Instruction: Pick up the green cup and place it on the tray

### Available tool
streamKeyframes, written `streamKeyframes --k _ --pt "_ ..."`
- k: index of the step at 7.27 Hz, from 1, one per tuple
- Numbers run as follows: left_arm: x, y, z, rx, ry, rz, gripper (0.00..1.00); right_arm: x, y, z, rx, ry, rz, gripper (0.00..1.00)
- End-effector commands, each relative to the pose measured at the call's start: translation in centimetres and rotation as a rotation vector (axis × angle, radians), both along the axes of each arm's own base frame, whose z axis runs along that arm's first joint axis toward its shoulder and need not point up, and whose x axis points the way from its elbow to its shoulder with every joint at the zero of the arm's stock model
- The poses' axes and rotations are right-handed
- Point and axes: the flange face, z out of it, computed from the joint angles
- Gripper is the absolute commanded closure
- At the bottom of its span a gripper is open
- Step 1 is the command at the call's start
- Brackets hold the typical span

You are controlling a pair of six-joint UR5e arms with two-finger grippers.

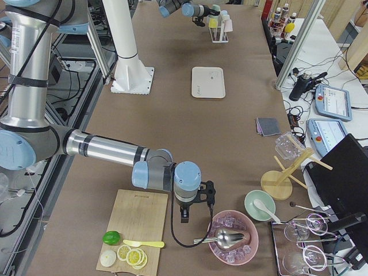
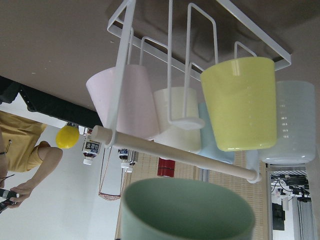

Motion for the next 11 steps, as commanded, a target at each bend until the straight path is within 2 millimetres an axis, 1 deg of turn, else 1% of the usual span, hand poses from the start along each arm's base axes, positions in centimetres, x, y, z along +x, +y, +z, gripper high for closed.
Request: streamKeyframes --k 1,2,3,4,5,6,7,8,9,10,11 --pt "0.6 0.8 -2.2 0.086 0.191 0.012 1.0 0.0 1.7 1.1 -0.027 -0.001 0.001 0.0" --pt "2.1 1.5 -1.1 0.091 0.335 -0.012 1.0 0.0 2.1 1.4 -0.033 -0.002 0.001 0.0" --pt "2.8 1.3 -0.8 0.113 0.447 -0.068 1.0 -0.1 2.0 1.2 -0.028 -0.002 0.0 0.0" --pt "4.3 1.6 -0.7 0.1 0.611 -0.098 1.0 -0.1 2.1 1.3 -0.031 -0.001 0.0 0.0" --pt "6.5 3.2 -1.3 0.088 0.815 -0.096 1.0 -0.1 2.0 1.2 -0.029 0.001 0.0 0.0" --pt "7.3 3.5 -1.7 0.104 0.944 -0.117 1.0 0.0 1.9 1.2 -0.027 0.007 -0.001 0.0" --pt "9.7 4.4 -1.4 0.083 1.108 -0.163 1.0 0.1 2.1 1.3 -0.029 0.012 0.0 0.0" --pt "12.2 7.2 -2.1 0.033 1.234 -0.172 1.0 0.0 2.0 1.2 -0.027 0.012 -0.001 0.0" --pt "13.0 8.0 -2.9 -0.002 1.353 -0.201 1.0 0.1 1.9 1.2 -0.026 0.012 0.0 0.0" --pt "12.8 8.8 -3.7 -0.078 1.483 -0.184 1.0 0.1 2.0 1.2 -0.026 0.012 -0.001 0.0" --pt "12.8 9.3 -4.2 -0.118 1.578 -0.141 1.0 0.1 2.1 1.4 -0.03 0.012 0.0 0.0"
